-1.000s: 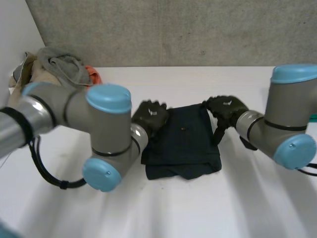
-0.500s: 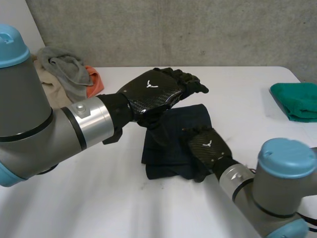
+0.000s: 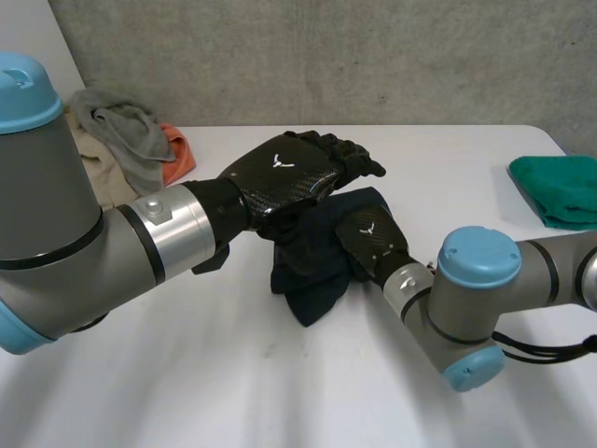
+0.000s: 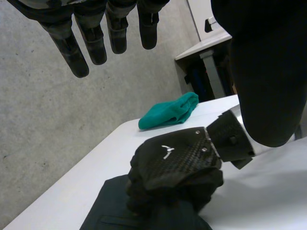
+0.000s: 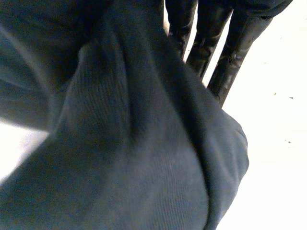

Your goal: Fold the laundry.

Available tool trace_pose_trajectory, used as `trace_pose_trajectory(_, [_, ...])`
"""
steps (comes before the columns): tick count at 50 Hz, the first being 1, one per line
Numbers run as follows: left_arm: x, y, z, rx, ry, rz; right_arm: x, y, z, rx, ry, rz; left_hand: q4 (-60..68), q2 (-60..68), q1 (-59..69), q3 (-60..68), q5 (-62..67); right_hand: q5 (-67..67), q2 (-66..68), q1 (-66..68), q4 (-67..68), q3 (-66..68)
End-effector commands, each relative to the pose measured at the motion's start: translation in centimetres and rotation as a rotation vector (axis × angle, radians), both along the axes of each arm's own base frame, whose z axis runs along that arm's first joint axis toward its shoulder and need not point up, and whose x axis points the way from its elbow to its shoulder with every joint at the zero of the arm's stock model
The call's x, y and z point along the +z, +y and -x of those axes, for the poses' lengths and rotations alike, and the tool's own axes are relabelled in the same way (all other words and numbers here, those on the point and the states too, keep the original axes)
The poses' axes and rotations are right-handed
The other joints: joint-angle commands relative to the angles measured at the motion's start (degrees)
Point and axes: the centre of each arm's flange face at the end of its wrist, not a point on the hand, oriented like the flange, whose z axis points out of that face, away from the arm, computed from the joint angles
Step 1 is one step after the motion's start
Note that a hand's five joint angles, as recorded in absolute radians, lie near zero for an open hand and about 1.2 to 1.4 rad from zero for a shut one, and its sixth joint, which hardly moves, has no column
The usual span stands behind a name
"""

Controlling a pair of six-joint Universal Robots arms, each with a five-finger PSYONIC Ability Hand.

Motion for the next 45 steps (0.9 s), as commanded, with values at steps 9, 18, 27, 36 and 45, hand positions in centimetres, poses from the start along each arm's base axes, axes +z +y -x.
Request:
trace_pose_trajectory(9, [0.0, -0.3, -0.2, 0.009, 0.001, 0.002, 4.2, -5.4, 3.7, -0.11, -0.069, 0.072, 2.87, 3.01, 3.32, 2.63, 2.0, 32.76, 27.57, 37.07, 28.52, 28.53])
trace_pose_trajectory(18, [0.0, -0.4, -0.2, 0.012, 0.001, 0.002, 10.1, -12.7, 8.7, -0.085, -0.1, 0.295, 2.53, 2.68, 2.98, 2.3, 1.66, 32.76, 27.57, 37.07, 28.52, 28.53])
trace_pose_trajectory(27, [0.1, -0.4, -0.2, 0.014, 0.001, 0.006, 16.2, -21.5, 17.5, -0.197, -0.155, 0.54, 2.53, 2.68, 2.98, 2.3, 1.66, 32.76, 27.57, 37.07, 28.52, 28.53])
trace_pose_trajectory(36, [0.2, -0.5, -0.3, 0.026, 0.001, 0.009, 12.6, -26.8, 24.5, -0.173, -0.169, 0.6, 2.53, 2.68, 2.98, 2.3, 1.66, 32.76, 27.57, 37.07, 28.52, 28.53])
trace_pose_trajectory(45, [0.0, -1.0, -0.5, 0.082, -0.008, 0.009, 4.7, -29.1, 30.7, -0.162, -0.286, 0.54, 2.36, 2.51, 2.82, 2.13, 1.5, 32.76, 27.57, 37.07, 28.52, 28.53])
